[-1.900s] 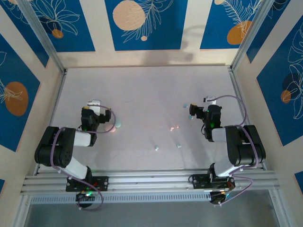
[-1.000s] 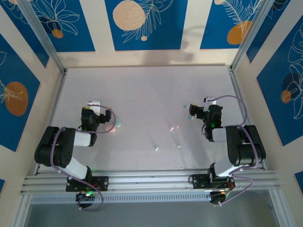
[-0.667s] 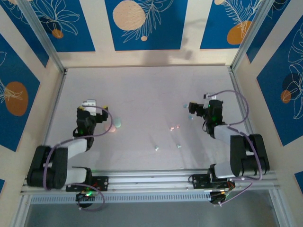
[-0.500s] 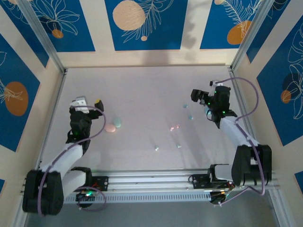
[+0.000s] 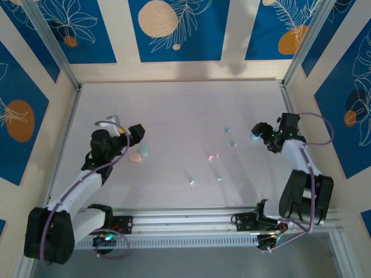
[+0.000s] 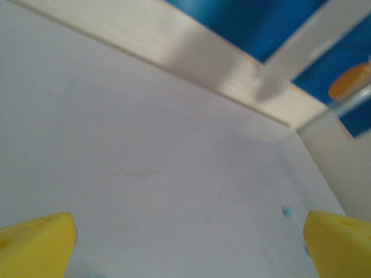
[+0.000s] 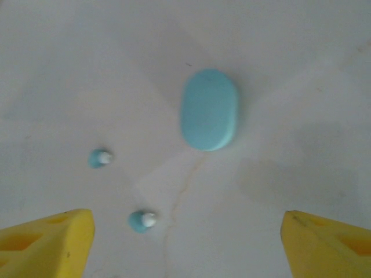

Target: Insert the wireless bluetooth earbuds into the charging case

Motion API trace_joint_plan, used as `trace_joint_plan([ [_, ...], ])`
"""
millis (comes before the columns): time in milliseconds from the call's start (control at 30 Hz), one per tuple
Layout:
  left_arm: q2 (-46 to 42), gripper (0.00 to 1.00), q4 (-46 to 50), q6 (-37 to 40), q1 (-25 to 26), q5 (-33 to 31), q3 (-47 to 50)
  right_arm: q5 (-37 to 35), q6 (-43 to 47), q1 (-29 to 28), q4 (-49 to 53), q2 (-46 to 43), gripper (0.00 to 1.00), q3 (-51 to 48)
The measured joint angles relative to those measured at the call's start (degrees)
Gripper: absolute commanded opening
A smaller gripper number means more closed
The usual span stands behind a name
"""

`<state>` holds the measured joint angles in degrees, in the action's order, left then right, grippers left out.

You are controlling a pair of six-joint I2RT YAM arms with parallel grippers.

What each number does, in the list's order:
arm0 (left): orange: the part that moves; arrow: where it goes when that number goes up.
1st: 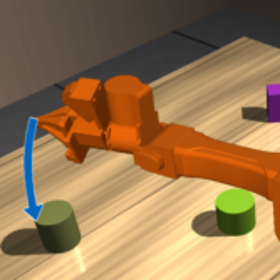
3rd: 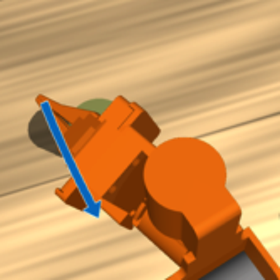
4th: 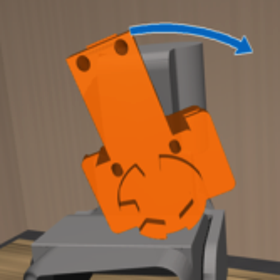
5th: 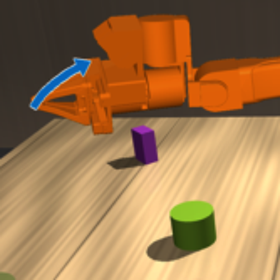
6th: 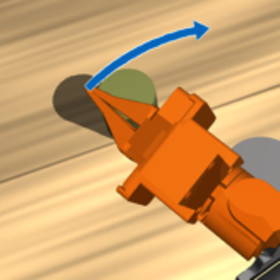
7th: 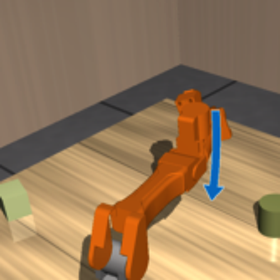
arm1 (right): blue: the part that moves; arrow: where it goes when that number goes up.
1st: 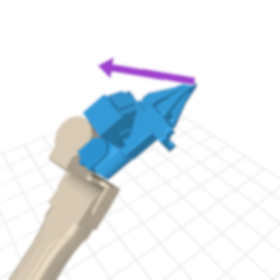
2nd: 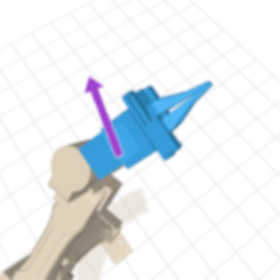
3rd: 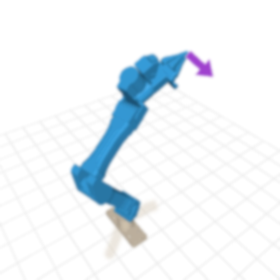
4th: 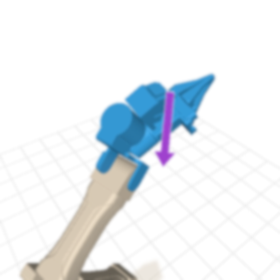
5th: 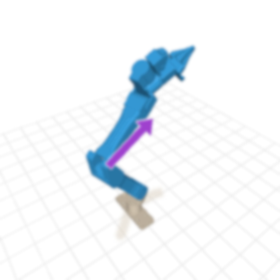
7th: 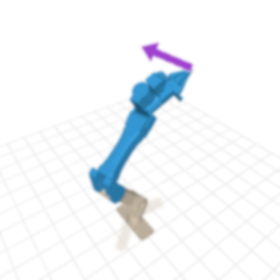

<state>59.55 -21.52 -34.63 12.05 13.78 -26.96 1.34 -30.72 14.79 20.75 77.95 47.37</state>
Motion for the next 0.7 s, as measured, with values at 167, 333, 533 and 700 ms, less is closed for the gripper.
trace_joint_plan([
  [167, 2.64, 1.00, 3.19, 0.26, 8.66, 0.35, -2.16, -1.09, 1.16, 0.09, 4.07, 10.95, 0.71, 8.96],
  [333, 3.43, 1.00, 4.24, 0.46, 11.13, -0.98, -2.86, -3.37, 3.15, -1.16, 6.84, 19.32, 0.70, 17.27],
  [533, 2.38, 1.00, 4.46, 0.70, 11.13, -4.68, -2.84, -7.85, 5.27, -3.89, 10.71, 27.10, 0.64, 23.26],
  [700, -0.63, 1.00, 4.55, 2.21, 11.13, -7.10, -2.84, -10.32, 6.54, -5.22, 13.00, 30.38, 0.62, 25.00],
])
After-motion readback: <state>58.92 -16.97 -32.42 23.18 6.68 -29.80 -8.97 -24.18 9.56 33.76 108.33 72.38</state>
